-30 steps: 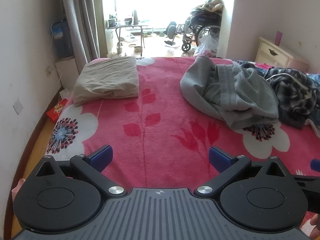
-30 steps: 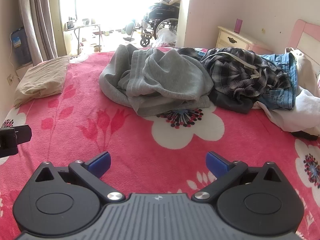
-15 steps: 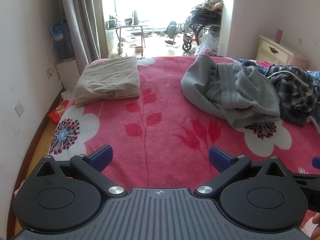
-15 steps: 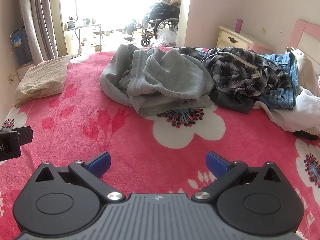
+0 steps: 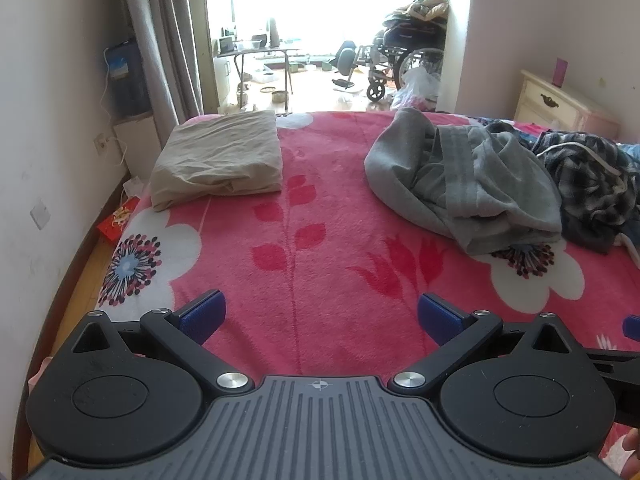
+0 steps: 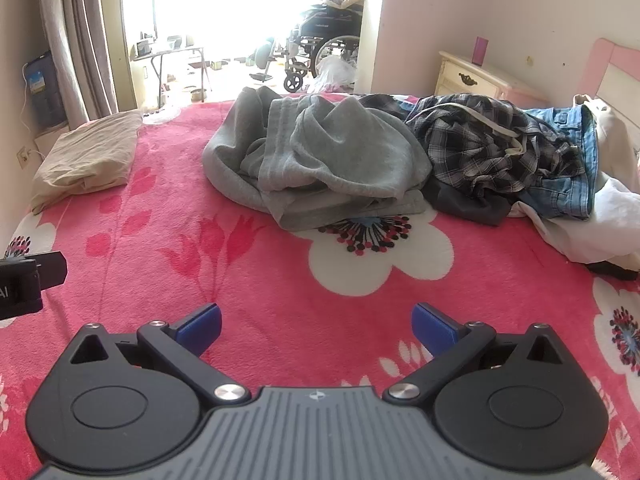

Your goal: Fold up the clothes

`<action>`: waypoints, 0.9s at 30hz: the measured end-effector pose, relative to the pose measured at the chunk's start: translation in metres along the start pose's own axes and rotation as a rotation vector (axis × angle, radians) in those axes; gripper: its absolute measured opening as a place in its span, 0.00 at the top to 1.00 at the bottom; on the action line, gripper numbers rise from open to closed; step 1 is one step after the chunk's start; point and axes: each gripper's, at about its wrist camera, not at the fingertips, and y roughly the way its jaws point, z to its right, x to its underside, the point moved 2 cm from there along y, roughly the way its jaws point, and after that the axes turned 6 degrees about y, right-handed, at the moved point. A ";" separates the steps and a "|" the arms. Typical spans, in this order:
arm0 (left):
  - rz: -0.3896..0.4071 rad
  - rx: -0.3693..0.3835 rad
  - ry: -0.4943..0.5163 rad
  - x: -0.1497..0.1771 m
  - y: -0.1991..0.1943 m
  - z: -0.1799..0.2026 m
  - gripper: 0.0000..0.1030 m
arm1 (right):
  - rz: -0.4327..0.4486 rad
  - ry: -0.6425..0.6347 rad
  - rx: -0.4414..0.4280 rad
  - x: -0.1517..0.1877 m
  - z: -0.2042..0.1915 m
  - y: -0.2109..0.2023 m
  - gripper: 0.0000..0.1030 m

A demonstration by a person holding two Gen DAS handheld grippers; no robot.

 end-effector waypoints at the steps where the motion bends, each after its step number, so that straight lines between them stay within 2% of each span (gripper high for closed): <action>1: 0.000 0.000 0.000 0.000 0.000 0.000 0.00 | 0.000 0.000 0.000 0.000 0.000 0.000 0.00; 17: 0.003 0.013 -0.003 -0.001 0.004 0.001 0.00 | 0.007 0.009 -0.001 0.000 0.002 -0.001 0.00; 27: 0.081 0.116 -0.009 -0.022 0.028 0.015 0.00 | 0.040 -0.033 -0.030 -0.010 0.011 0.009 0.00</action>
